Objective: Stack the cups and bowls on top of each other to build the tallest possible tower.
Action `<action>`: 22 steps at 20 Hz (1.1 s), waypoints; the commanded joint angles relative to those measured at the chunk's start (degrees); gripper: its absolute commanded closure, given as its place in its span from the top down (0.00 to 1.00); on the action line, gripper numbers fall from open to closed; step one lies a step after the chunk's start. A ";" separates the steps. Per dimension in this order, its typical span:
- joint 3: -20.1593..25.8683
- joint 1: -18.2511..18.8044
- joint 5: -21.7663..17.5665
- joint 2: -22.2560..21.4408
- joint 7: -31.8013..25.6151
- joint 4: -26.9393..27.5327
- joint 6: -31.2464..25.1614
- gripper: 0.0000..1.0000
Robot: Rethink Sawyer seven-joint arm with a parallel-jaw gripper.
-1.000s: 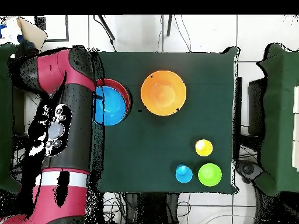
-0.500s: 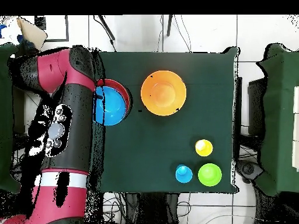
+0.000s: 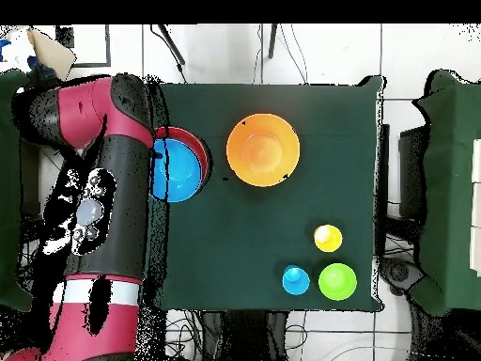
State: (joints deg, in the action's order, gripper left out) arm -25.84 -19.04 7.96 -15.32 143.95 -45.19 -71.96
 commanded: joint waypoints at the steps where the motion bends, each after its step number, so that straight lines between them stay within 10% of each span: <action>1: 2.78 -0.20 1.36 -2.89 10.03 -3.00 -1.54 1.00; 22: 2.43 0.98 1.48 -10.54 3.61 -7.52 -4.21 1.00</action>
State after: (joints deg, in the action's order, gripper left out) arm -26.54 -19.51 10.28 -24.59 143.95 -45.39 -71.97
